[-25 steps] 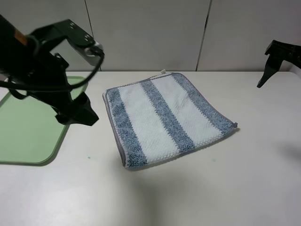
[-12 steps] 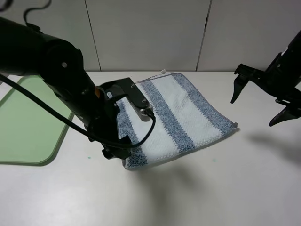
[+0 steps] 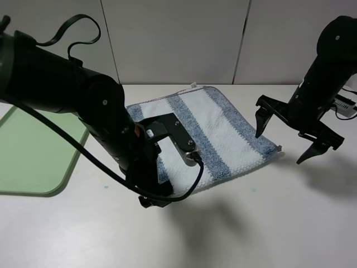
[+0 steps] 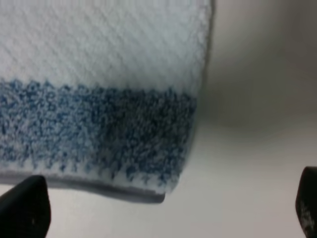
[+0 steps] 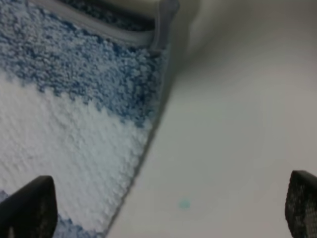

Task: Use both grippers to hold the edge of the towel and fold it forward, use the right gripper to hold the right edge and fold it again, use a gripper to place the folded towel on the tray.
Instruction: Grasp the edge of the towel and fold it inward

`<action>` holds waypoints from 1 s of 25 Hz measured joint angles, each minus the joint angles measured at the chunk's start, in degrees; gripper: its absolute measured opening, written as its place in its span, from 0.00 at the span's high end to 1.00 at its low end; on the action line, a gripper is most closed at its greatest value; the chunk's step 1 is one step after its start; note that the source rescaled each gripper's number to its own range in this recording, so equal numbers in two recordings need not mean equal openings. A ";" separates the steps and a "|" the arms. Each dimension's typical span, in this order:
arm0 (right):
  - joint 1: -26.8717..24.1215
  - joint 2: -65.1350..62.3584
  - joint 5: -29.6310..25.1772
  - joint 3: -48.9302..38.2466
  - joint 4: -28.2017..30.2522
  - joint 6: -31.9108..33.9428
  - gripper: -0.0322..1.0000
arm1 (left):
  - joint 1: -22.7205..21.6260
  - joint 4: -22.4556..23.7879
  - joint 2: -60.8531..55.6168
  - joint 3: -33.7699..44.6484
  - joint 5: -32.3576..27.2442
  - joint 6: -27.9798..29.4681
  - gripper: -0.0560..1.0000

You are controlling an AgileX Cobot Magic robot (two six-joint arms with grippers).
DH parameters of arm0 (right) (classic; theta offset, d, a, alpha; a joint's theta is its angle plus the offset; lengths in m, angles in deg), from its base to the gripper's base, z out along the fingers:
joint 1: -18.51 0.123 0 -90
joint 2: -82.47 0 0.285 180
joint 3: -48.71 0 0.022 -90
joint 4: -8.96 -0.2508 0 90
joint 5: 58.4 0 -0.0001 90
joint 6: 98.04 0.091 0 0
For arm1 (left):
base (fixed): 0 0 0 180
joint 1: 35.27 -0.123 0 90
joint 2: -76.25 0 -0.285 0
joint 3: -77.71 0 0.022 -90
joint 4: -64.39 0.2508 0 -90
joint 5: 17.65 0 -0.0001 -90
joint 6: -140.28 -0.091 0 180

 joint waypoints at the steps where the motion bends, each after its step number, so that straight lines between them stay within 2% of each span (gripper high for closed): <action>1: 0.11 0.48 0.68 0.00 -0.24 0.30 0.00 | 0.00 -0.36 0.03 0.00 0.42 -0.21 0.00; 9: 0.27 4.90 3.67 0.01 -2.11 0.82 0.00 | 0.00 -0.86 0.03 0.00 1.72 -0.71 0.00; 25: 0.27 9.20 9.08 0.08 -2.16 -0.29 0.00 | 0.00 -0.86 0.60 -0.06 3.21 -0.88 0.00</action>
